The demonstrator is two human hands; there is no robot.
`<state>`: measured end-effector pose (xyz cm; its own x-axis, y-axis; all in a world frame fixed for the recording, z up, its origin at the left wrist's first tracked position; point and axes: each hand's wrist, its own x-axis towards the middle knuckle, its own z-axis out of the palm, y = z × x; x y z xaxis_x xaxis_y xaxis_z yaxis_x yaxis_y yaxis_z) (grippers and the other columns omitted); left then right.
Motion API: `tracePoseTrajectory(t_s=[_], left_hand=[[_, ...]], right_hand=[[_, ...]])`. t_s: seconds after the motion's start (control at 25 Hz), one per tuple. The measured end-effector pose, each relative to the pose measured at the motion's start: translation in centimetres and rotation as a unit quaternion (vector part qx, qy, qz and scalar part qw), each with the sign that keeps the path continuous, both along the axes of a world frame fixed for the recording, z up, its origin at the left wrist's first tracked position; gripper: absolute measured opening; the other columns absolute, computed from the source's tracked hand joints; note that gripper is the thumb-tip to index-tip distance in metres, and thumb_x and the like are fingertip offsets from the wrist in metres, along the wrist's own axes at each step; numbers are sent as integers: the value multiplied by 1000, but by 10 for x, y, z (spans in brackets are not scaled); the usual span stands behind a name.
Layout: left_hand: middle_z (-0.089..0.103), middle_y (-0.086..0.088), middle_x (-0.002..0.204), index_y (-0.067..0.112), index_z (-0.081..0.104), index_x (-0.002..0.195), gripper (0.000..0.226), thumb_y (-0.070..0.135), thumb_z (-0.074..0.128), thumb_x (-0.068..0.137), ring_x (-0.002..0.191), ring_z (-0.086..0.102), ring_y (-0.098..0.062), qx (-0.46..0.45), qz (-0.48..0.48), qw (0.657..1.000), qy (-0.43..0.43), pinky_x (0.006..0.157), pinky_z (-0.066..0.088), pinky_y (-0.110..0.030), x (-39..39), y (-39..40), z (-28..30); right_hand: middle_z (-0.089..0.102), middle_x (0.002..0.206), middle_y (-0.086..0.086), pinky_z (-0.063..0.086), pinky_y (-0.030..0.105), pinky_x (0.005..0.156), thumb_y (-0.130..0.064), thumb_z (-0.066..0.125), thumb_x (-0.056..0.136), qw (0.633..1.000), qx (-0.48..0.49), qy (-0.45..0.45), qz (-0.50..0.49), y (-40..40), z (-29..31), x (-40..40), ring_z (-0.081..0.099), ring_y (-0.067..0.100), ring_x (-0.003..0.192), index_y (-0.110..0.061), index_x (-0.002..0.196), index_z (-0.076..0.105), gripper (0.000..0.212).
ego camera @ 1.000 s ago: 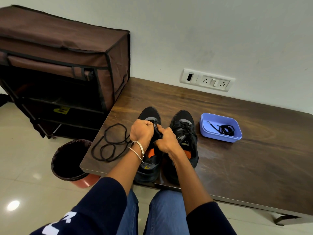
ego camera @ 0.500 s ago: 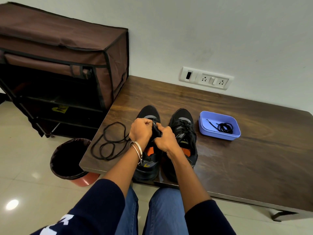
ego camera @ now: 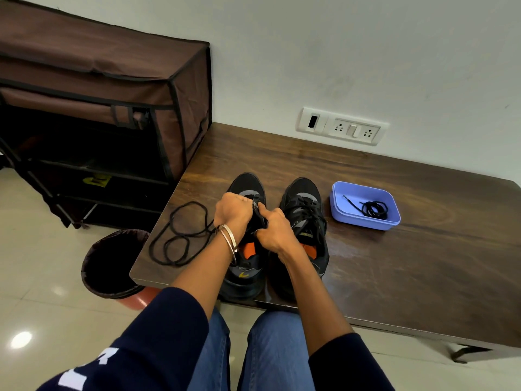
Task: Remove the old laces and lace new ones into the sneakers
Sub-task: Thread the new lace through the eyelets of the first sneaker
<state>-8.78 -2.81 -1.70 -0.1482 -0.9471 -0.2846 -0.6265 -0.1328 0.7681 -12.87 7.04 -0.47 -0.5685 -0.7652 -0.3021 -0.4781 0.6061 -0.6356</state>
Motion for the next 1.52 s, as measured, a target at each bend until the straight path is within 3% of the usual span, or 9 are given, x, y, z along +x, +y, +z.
tracePoseTrajectory(t_s=[0.24, 0.36, 0.44, 0.56, 0.68, 0.84, 1.04, 1.32, 1.52], left_hand=[[69, -9, 97, 9, 74, 94, 23, 20, 74, 74, 83, 65, -29, 74, 13, 994, 86, 63, 49, -28, 1, -5, 1], [71, -11, 91, 9, 75, 84, 15, 17, 76, 71, 71, 64, -26, 83, 17, 992, 93, 55, 46, -26, 1, -10, 2], [71, -10, 88, 11, 76, 81, 6, 15, 72, 78, 72, 65, -23, 68, -1, 994, 87, 57, 51, -24, 1, -13, -1], [71, 0, 87, 18, 76, 82, 13, 15, 65, 86, 72, 62, -16, 26, -2, 998, 63, 53, 47, -19, 3, -6, -3], [72, 4, 93, 25, 75, 78, 15, 22, 64, 86, 90, 65, -20, -53, -59, 997, 12, 67, 50, -27, 9, 2, -5], [73, 1, 84, 21, 75, 74, 13, 21, 65, 84, 83, 65, -21, -94, -100, 989, 48, 67, 52, -28, 18, 0, -11], [72, 0, 71, 24, 74, 68, 13, 23, 68, 79, 72, 69, -24, -94, -85, 987, 102, 67, 58, -39, 20, 0, -19], [72, -1, 93, 23, 77, 92, 13, 25, 65, 88, 93, 65, -20, -127, -109, 985, 27, 65, 44, -25, 18, 3, -9], [71, 1, 105, 27, 77, 92, 14, 23, 64, 88, 99, 64, -23, -137, -70, 988, 11, 70, 51, -29, 10, 5, -9]], right_hand=[[35, 141, 12, 43, 30, 99, -1, 54, 85, 1000, 5, 3, 6, -2, 4, -3, 43, 32, 129, -19, 151, 28, 73], [34, 144, 14, 45, 35, 101, -2, 56, 85, 1000, 11, 5, 9, -3, 5, -4, 44, 33, 128, -18, 151, 29, 72], [33, 145, 14, 44, 36, 102, -3, 57, 86, 1000, 17, 12, 17, -3, 6, -3, 43, 34, 129, -17, 150, 30, 72], [32, 144, 15, 42, 34, 103, -2, 56, 85, 999, 23, 20, 19, -3, 4, -3, 42, 34, 130, -17, 151, 29, 72], [38, 143, 14, 46, 36, 100, -1, 55, 83, 1000, 9, 0, -3, -3, 3, -2, 47, 32, 125, -19, 150, 31, 73], [42, 140, 13, 50, 40, 97, 0, 51, 82, 996, -40, -37, -64, -1, 1, 7, 53, 31, 120, -22, 149, 36, 72], [57, 119, 14, 48, 42, 98, -5, 50, 77, 989, -85, -17, -120, -4, -9, 18, 57, 31, 112, -21, 139, 50, 64], [48, 131, 16, 39, 39, 106, -4, 51, 84, 990, -77, 20, -120, -7, -10, 21, 46, 34, 122, -16, 143, 44, 61], [48, 129, 17, 37, 37, 102, -3, 50, 82, 992, -64, 50, -98, -7, -14, 23, 44, 36, 120, -14, 145, 40, 64]])
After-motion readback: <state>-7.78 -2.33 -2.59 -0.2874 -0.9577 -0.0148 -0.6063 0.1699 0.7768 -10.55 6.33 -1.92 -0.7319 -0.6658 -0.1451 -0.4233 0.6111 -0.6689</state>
